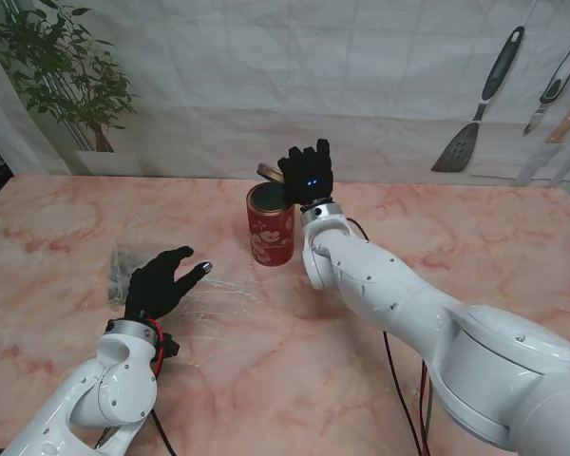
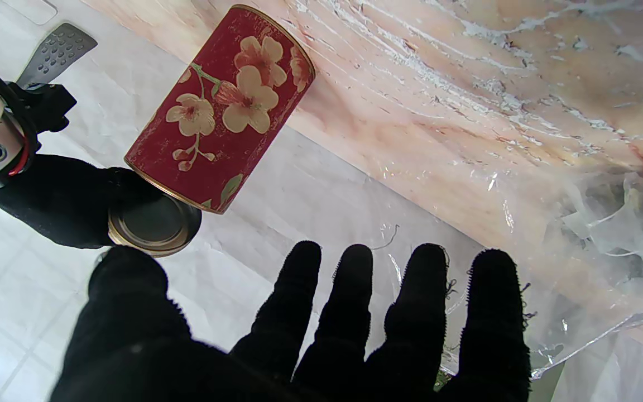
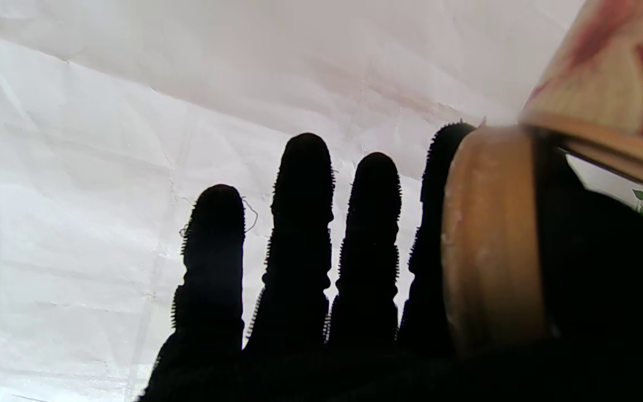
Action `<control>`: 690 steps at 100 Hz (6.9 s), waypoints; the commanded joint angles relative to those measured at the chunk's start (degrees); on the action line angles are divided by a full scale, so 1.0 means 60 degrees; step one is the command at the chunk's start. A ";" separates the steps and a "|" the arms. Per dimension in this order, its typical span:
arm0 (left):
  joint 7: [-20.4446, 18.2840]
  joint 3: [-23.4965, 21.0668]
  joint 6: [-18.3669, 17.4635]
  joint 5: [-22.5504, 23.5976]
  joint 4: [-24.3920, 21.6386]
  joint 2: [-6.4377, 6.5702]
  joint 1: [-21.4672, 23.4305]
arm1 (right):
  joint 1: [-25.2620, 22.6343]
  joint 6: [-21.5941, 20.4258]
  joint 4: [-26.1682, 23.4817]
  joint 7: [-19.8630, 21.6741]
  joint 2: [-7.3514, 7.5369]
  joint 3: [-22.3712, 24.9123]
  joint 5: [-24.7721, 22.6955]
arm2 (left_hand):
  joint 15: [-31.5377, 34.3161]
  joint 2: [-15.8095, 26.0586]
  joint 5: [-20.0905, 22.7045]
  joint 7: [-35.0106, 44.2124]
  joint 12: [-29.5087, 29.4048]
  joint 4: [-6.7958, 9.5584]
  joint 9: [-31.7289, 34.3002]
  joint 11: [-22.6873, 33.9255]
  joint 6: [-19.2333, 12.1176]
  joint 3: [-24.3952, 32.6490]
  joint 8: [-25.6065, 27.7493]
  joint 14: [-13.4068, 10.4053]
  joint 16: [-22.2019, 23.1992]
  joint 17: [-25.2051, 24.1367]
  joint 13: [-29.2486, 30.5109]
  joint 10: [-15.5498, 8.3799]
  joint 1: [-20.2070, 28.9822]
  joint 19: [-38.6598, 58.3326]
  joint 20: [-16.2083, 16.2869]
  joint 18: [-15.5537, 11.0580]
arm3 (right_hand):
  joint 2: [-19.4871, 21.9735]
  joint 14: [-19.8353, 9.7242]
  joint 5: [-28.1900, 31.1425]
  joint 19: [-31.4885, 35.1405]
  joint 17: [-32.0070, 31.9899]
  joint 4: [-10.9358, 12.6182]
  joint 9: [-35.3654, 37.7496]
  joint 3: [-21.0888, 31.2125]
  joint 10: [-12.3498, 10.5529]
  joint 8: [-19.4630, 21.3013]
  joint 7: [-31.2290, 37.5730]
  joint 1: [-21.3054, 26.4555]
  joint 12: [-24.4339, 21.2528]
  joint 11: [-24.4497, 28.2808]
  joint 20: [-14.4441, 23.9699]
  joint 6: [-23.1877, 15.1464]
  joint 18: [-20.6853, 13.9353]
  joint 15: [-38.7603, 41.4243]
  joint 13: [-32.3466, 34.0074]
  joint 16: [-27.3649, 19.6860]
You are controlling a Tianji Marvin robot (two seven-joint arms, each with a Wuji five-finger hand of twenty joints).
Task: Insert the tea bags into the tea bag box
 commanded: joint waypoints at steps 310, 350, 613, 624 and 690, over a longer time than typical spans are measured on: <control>-0.0199 -0.0040 0.0074 -0.0230 0.0010 -0.0038 -0.0095 | 0.0326 0.0052 -0.2164 0.3007 0.1521 -0.0614 -0.1689 | 0.0099 -0.0066 0.0279 0.0067 0.0188 0.0303 0.0036 -0.0008 0.0008 0.0046 0.0067 -0.0225 0.0050 0.0018 -0.0028 -0.0217 0.0359 0.0274 0.0180 -0.0268 | 0.0989 0.0280 -0.2945 -0.0852 -0.1697 0.1792 -0.4173 -0.1447 0.1536 0.2769 -0.4037 -0.2196 -0.1370 -0.1758 -0.0582 0.0409 0.0096 -0.1039 -0.2641 -0.0422; -0.0221 -0.0015 0.0015 -0.0362 0.0039 -0.0046 -0.0120 | 0.0237 -0.0110 -0.2439 0.3359 0.1798 -0.0432 -0.1747 | 0.0101 -0.0064 0.0276 0.0072 0.0189 0.0302 0.0042 -0.0006 0.0003 0.0043 0.0068 -0.0236 0.0052 0.0012 -0.0023 -0.0234 0.0356 0.0268 0.0178 -0.0268 | 0.1442 0.0227 -0.3007 -0.0861 -0.1684 0.1915 -0.4228 -0.1472 0.1503 0.2809 -0.4077 -0.2007 -0.1402 -0.1745 -0.0576 0.0402 0.0054 -0.1075 -0.2644 -0.0441; -0.0286 0.0020 0.0083 -0.0246 -0.0135 -0.0032 -0.0297 | -0.0609 0.0291 -0.4318 0.4446 0.2868 0.1153 -0.2733 | 0.0063 -0.0079 0.0284 0.0062 0.0181 0.0300 0.0062 -0.0030 -0.0012 0.0035 0.0057 -0.0216 0.0042 -0.0029 -0.0042 -0.0238 0.0340 0.0242 0.0168 -0.0210 | 0.1758 0.0148 -0.3254 -0.0845 -0.1528 0.2017 -0.4305 -0.0853 0.1446 0.2864 -0.4214 -0.1684 -0.1505 -0.1625 -0.0603 0.0381 0.0042 -0.1109 -0.2581 -0.0508; -0.0300 0.0044 0.0058 -0.0258 -0.0111 -0.0032 -0.0369 | -0.0837 0.0301 -0.4495 0.4451 0.2959 0.1499 -0.2778 | 0.0062 -0.0070 0.0271 0.0059 0.0181 0.0302 0.0066 -0.0033 -0.0028 0.0036 0.0056 -0.0217 0.0042 -0.0032 -0.0032 -0.0248 0.0320 0.0245 0.0170 -0.0193 | 0.1785 0.0182 -0.3286 -0.0863 -0.1524 0.2021 -0.4294 -0.0834 0.1445 0.2856 -0.4160 -0.1694 -0.1503 -0.1607 -0.0624 0.0446 0.0039 -0.1456 -0.2616 -0.0687; -0.0742 0.0103 -0.0537 -0.0314 0.0131 0.0068 -0.0787 | -0.3382 -0.1577 -0.6215 0.4710 0.3553 0.4977 -0.2521 | -0.0188 -0.0020 0.0045 -0.0081 0.0093 0.0332 -0.0097 -0.0243 -0.0119 0.0031 -0.0027 -0.0109 -0.0054 -0.0211 -0.0289 -0.0316 -0.0030 -0.0047 0.0035 0.0045 | 0.2335 0.0338 -0.5088 -0.3257 -0.2994 0.2189 -0.5093 -0.2384 0.2203 0.2629 -0.4696 -0.2221 -0.2412 -0.3396 -0.2125 0.1768 -0.0379 -0.5680 -0.4704 -0.2920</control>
